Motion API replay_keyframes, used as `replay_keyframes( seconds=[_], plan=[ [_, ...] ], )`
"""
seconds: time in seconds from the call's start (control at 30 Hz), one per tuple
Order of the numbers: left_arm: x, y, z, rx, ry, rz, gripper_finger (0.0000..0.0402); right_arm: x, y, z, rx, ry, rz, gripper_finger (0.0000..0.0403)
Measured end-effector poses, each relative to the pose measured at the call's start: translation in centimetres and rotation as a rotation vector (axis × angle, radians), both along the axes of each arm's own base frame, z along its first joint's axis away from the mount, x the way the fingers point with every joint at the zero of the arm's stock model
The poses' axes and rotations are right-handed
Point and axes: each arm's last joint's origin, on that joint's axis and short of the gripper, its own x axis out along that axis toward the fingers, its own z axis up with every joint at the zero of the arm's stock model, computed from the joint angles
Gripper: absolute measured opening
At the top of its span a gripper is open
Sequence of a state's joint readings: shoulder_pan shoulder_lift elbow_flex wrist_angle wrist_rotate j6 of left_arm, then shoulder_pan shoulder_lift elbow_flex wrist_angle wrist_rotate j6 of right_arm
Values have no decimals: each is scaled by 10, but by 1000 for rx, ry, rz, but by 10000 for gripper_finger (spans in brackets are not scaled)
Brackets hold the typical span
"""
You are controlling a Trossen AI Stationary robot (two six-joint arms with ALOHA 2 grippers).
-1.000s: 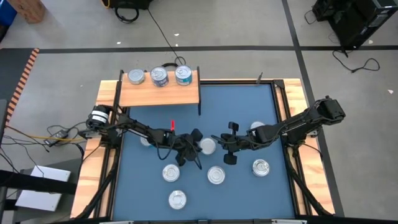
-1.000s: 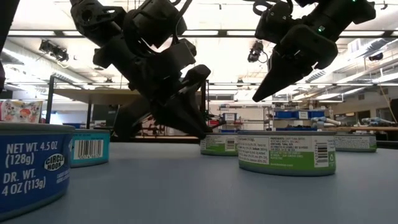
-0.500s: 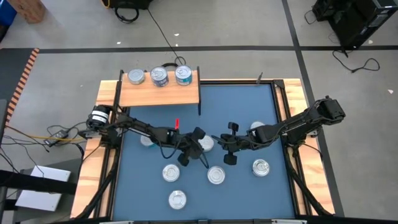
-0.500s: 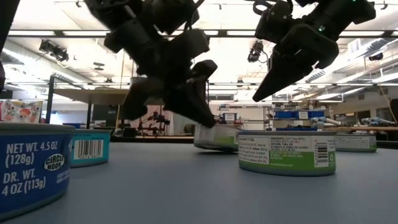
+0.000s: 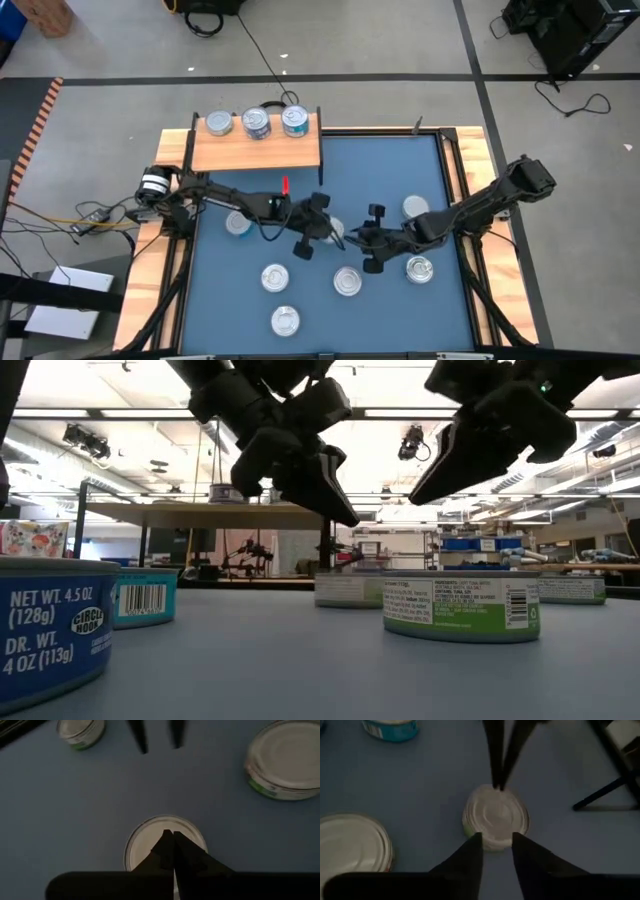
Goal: Stack canned seafood by type on shelf
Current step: Stack the green white tuna can on top of the green white tuna can on the shelf
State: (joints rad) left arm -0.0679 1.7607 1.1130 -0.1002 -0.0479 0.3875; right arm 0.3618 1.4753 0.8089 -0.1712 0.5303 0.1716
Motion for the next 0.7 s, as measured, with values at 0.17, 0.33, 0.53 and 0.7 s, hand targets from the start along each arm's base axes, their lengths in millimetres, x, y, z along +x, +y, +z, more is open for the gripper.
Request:
replay_keyframes(
  seconds=[0.17, 0.33, 0.53, 0.7],
  plan=[
    [1, 7, 1, -15, -7, 32, 0, 11, 11, -16, -78, -20, 34, 182],
    [-3, 5, -3, -37, 53, -60, 2, 19, 15, -38, -188, 54, 70, 233],
    [-7, -4, -13, 7, 121, -154, 25, 24, 12, -50, -227, 101, 107, 234],
    [-5, -8, -29, 97, 155, -174, 54, 24, 10, -49, -215, 96, 100, 217]
  ],
)
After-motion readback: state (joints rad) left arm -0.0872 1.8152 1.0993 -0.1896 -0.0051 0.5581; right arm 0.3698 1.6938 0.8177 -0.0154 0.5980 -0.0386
